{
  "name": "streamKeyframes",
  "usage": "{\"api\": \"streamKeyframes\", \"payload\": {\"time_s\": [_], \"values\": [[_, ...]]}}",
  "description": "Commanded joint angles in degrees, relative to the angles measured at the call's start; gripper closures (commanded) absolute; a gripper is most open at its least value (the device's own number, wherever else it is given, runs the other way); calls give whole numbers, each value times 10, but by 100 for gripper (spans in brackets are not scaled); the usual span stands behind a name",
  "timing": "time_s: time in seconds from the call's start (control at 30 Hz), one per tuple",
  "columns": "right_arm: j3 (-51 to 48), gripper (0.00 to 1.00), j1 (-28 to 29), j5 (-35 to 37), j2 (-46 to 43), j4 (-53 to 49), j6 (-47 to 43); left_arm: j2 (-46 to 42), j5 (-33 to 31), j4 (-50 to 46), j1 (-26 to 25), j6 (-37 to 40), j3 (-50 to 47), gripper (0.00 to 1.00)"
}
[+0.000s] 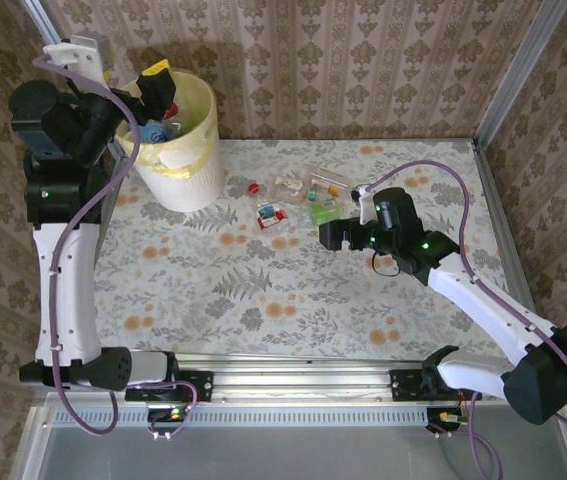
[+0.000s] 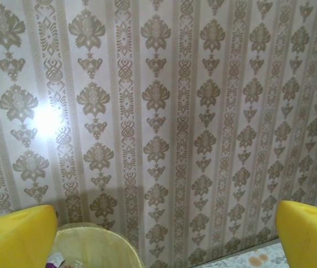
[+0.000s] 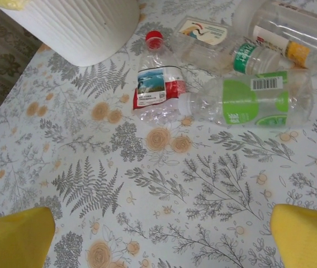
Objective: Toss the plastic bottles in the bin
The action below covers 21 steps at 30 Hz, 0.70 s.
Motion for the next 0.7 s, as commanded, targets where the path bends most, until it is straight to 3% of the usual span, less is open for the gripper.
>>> {"api": "streamKeyframes", "payload": {"time_s": [0.0,0.4,0.67], "values": [[24,0,-13,-8,12,-26,9,-23,14,6,-10,12,-8,0],[84,0,-109,-50,112,-38,-6,-81,17,8,-51,18,-68,0],[194,0,-138,-40,249,-73,-52,-136,33,10,-78,11,-118,0]]}}
